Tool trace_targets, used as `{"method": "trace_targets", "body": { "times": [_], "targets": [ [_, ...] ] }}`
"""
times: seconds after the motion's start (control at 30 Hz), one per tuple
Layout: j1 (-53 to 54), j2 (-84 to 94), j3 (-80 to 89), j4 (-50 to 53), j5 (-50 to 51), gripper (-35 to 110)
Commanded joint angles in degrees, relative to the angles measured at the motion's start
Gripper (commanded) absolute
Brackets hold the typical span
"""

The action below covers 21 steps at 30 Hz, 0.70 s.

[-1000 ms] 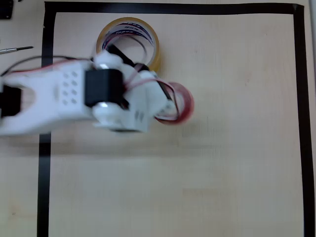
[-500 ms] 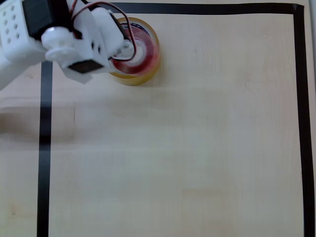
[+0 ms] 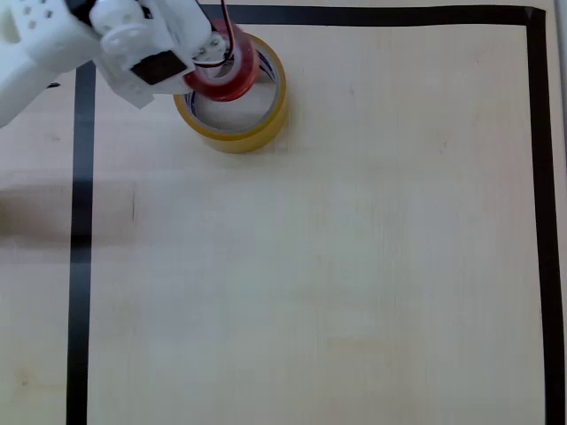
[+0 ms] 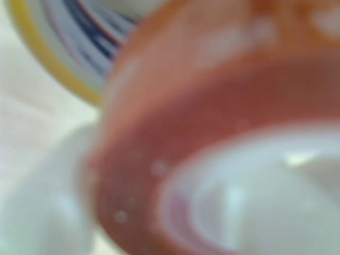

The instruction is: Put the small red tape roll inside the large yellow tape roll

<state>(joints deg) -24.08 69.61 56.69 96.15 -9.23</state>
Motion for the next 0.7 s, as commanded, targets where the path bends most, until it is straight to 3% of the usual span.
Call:
{"method": "trace_targets", "body": {
  "times": [0.0, 0.3, 0.67],
  "targets": [
    [-1.41, 5.98, 4.92, -4.83, 0.97, 0],
    [-1.23, 6.06, 14.50, -13.54, 1.58, 0],
    [-0.79, 5.54, 16.61, -16.00, 2.02, 5]
  ]
}}
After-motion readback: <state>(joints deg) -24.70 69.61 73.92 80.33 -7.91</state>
